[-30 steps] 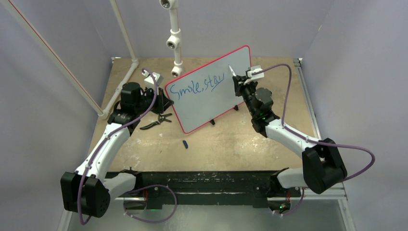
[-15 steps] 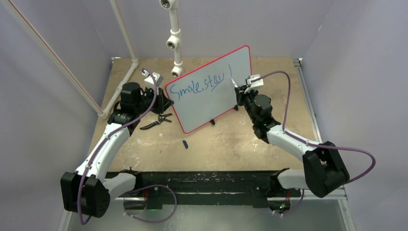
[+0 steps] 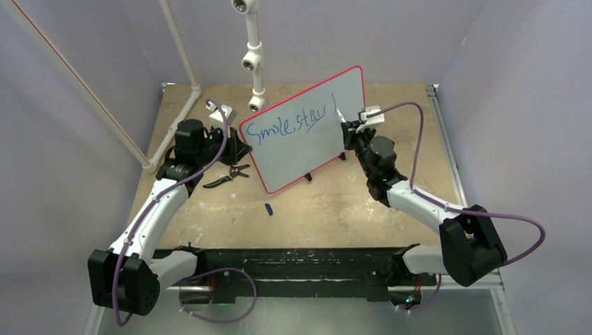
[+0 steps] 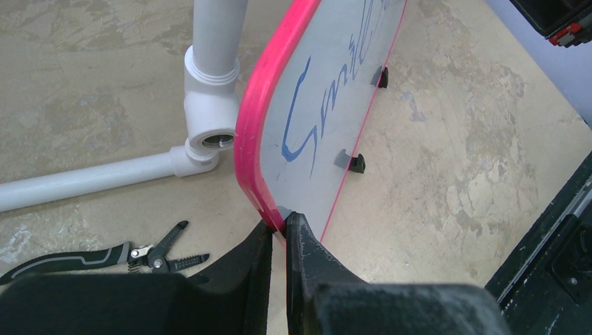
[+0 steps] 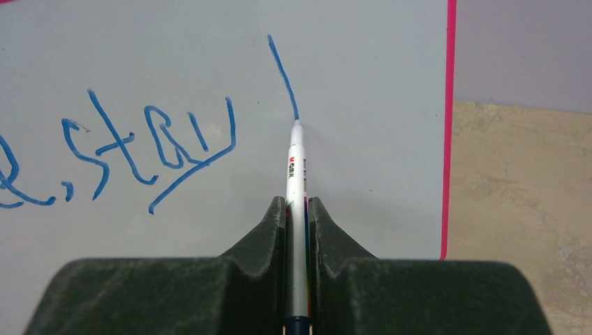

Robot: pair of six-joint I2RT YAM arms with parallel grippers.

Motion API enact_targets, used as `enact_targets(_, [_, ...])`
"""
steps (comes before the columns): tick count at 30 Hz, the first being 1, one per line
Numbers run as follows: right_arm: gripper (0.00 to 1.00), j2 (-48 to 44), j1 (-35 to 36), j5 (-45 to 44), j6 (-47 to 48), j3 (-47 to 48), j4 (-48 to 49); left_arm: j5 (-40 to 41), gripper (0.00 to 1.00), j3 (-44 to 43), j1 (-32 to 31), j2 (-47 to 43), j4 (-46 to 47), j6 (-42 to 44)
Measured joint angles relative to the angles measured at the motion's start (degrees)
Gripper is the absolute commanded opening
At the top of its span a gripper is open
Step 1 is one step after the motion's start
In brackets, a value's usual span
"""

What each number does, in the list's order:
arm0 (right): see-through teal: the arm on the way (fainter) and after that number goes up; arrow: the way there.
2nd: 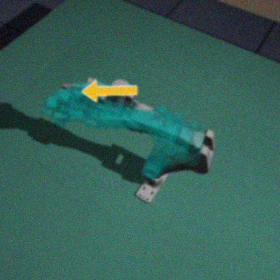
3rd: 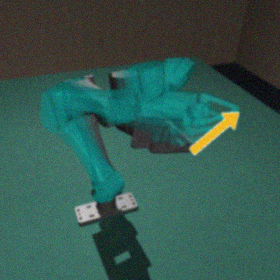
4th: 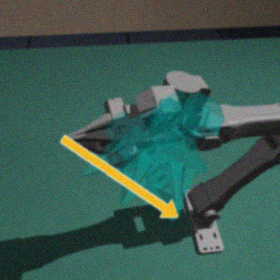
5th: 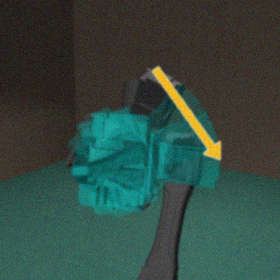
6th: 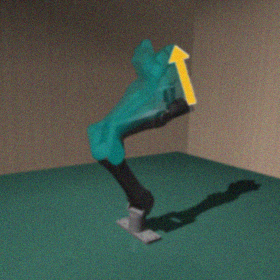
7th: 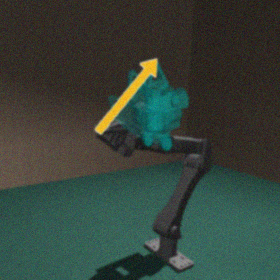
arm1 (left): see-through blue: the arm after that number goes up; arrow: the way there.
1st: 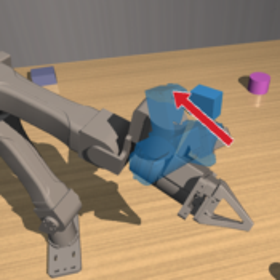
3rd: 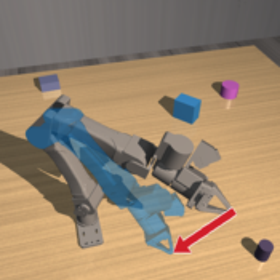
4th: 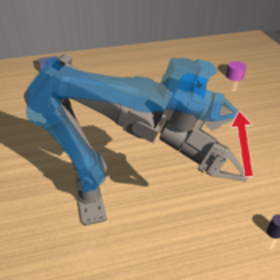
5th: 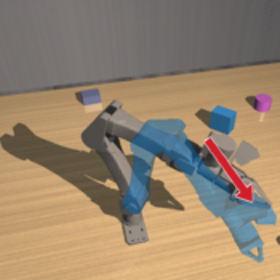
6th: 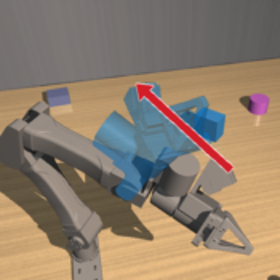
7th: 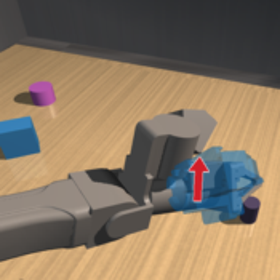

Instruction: Write a sentence on the whiteboard

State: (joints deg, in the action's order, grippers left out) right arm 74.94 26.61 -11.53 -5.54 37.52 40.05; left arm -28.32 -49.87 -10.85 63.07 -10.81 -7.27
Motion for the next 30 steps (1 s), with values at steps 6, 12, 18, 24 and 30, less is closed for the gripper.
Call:
enact_targets(6, [0.0, 0.68, 0.0, -1.16, 0.15, 1.09, 1.38, 0.0, 0.0, 0.0, 0.0, 0.0, 0.0, 0.0])
enact_targets(12, [0.0, 0.83, 0.0, -1.77, 0.2, 1.14, 1.51, 0.0, 0.0, 0.0, 0.02, 0.0, 0.0, 0.0])
enact_targets(18, [0.0, 0.87, 0.0, -1.77, 0.22, 1.14, 1.46, 0.0, 0.0, 0.0, 0.02, 0.0, 0.0, 0.0])
enact_targets(24, [0.0, 1.22, 0.0, -0.74, 0.44, 1.14, 1.36, 0.0, 0.0, 0.0, 0.02, 0.0, 0.0, 0.0])
enact_targets(30, [0.0, 2.38, 0.0, -1.46, 0.44, 1.14, 1.38, -0.02, 0.0, 0.0, 0.02, 0.0, -0.02, 0.0])
